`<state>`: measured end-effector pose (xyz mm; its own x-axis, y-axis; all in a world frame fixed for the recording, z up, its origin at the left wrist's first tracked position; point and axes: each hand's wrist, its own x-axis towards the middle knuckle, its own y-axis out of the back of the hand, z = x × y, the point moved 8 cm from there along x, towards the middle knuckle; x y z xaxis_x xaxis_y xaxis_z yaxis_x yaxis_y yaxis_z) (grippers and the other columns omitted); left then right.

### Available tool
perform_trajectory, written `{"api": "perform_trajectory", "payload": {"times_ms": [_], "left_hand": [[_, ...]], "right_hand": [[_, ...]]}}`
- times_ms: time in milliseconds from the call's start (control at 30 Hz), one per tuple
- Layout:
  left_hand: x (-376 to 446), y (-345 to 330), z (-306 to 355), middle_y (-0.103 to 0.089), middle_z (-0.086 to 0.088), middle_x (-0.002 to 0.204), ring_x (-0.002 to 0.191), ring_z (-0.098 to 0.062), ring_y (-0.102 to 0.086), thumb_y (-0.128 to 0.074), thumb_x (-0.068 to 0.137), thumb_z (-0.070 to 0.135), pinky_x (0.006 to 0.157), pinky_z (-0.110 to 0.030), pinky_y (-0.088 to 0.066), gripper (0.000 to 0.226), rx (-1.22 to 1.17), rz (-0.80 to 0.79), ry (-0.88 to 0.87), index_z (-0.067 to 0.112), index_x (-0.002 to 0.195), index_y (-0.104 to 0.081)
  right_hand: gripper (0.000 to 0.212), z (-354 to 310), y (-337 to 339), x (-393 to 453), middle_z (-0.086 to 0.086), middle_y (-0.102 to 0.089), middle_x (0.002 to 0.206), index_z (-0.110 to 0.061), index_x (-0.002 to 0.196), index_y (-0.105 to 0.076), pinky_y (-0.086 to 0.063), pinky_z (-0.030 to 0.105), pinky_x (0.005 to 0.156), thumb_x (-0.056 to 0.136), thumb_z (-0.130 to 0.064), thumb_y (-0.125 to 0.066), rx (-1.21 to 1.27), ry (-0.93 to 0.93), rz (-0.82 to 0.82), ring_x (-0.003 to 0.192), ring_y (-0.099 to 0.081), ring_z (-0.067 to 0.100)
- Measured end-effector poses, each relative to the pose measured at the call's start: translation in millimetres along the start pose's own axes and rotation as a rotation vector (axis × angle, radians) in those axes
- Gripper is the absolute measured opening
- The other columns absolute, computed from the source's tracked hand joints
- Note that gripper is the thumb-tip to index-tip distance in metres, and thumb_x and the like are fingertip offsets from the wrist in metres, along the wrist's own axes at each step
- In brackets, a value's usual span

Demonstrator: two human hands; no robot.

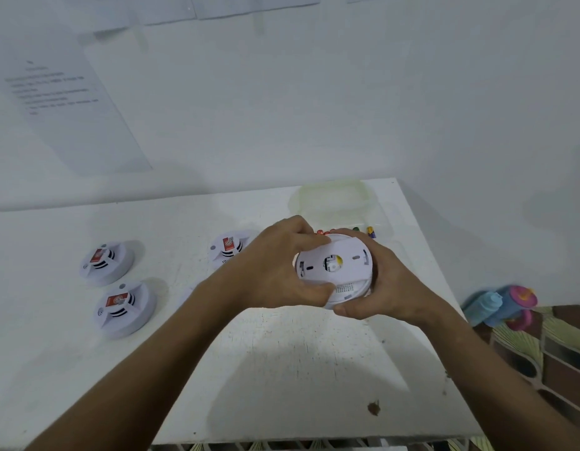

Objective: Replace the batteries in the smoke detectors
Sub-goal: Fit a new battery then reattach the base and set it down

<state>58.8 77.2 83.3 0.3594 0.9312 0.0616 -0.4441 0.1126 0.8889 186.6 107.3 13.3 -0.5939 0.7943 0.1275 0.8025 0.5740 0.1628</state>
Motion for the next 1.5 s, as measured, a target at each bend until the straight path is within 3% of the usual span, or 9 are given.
{"api": "perform_trajectory", "payload": {"times_ms": [200, 333, 467, 533, 767, 1100, 1233, 1400, 1500], "left_hand": [[-1.8, 0.1, -6.6, -0.052, 0.016, 0.104, 0.095, -0.007, -0.052, -0.076, 0.074, 0.048, 0.067, -0.004, -0.035, 0.063, -0.027, -0.046, 0.064, 0.033, 0.132, -0.056], [-2.2, 0.7, -8.0, -0.051, 0.016, 0.103, 0.092, -0.006, -0.052, -0.075, 0.074, 0.051, 0.065, -0.005, -0.035, 0.063, -0.016, -0.074, 0.085, 0.032, 0.132, -0.057], [-2.5, -1.4, -10.5, -0.047, 0.017, 0.106, 0.095, -0.005, -0.047, -0.073, 0.073, 0.056, 0.069, -0.005, -0.034, 0.067, -0.004, -0.112, 0.092, 0.034, 0.134, -0.055], [-2.8, -1.2, -11.2, -0.044, 0.016, 0.108, 0.097, -0.005, -0.045, -0.074, 0.072, 0.056, 0.07, -0.007, -0.034, 0.067, -0.012, -0.111, 0.088, 0.035, 0.133, -0.056], [-5.3, -1.7, -16.2, -0.05, 0.014, 0.117, 0.103, -0.008, -0.051, -0.077, 0.07, 0.056, 0.079, -0.011, -0.043, 0.064, -0.093, 0.005, 0.12, 0.034, 0.127, -0.059], [-8.2, -3.7, -15.3, -0.052, 0.017, 0.111, 0.1, -0.005, -0.056, -0.084, 0.062, 0.051, 0.08, -0.025, -0.054, 0.051, -0.237, 0.13, 0.234, 0.034, 0.106, -0.066], [-11.0, -7.8, -7.2, -0.052, 0.015, 0.111, 0.097, -0.003, -0.054, -0.083, 0.066, 0.046, 0.074, -0.018, -0.052, 0.051, -0.195, 0.105, 0.165, 0.027, 0.111, -0.068], [-9.1, -13.8, -5.6, -0.045, 0.017, 0.116, 0.101, -0.008, -0.055, -0.085, 0.064, 0.033, 0.063, -0.013, -0.047, 0.059, -0.213, 0.015, 0.071, 0.022, 0.118, -0.064], [-10.4, -17.0, -3.7, -0.043, 0.016, 0.119, 0.101, -0.009, -0.053, -0.084, 0.065, 0.027, 0.068, -0.009, -0.046, 0.06, -0.214, -0.033, 0.052, 0.022, 0.119, -0.06]], "right_hand": [[0.094, -5.5, -4.8, 2.2, -0.002, -0.059, 0.13, -0.02, 0.137, -0.047, -0.054, 0.026, 0.089, 0.053, -0.023, -0.088, -0.018, 0.028, -0.011, 0.12, -0.057, 0.02], [0.084, -10.6, -8.5, 3.3, -0.009, -0.059, 0.125, -0.03, 0.13, -0.049, -0.052, 0.019, 0.088, 0.054, -0.024, -0.086, -0.059, 0.054, -0.014, 0.117, -0.058, 0.014], [0.08, -11.6, -11.4, 4.8, -0.009, -0.059, 0.121, -0.032, 0.126, -0.049, -0.051, 0.017, 0.089, 0.056, -0.014, -0.085, -0.098, 0.073, -0.018, 0.114, -0.057, 0.011], [0.081, -11.2, -11.7, 4.8, -0.008, -0.059, 0.121, -0.031, 0.127, -0.049, -0.051, 0.018, 0.088, 0.055, -0.019, -0.085, -0.096, 0.074, -0.016, 0.114, -0.058, 0.012], [0.082, -14.3, -8.8, 6.3, -0.016, -0.059, 0.119, -0.031, 0.127, -0.047, -0.052, 0.017, 0.087, 0.052, -0.033, -0.081, -0.109, 0.076, 0.013, 0.113, -0.058, 0.009], [0.082, -10.3, -11.1, 7.6, -0.008, -0.062, 0.117, -0.032, 0.125, -0.048, -0.05, 0.014, 0.088, 0.053, -0.017, -0.084, -0.143, 0.08, 0.029, 0.109, -0.06, 0.009], [0.086, -8.0, -12.0, 5.7, -0.002, -0.063, 0.116, -0.022, 0.128, -0.05, -0.054, 0.021, 0.087, 0.053, 0.0, -0.087, -0.183, 0.081, -0.002, 0.107, -0.062, 0.018], [0.085, -16.6, -9.4, 3.8, -0.003, -0.063, 0.114, -0.022, 0.126, -0.052, -0.055, 0.026, 0.085, 0.048, -0.019, -0.085, -0.156, 0.075, -0.02, 0.106, -0.061, 0.017], [0.082, -15.2, -8.8, 1.8, -0.004, -0.064, 0.113, -0.019, 0.125, -0.054, -0.055, 0.025, 0.084, 0.05, -0.008, -0.086, -0.17, 0.065, -0.034, 0.105, -0.062, 0.018]]}}
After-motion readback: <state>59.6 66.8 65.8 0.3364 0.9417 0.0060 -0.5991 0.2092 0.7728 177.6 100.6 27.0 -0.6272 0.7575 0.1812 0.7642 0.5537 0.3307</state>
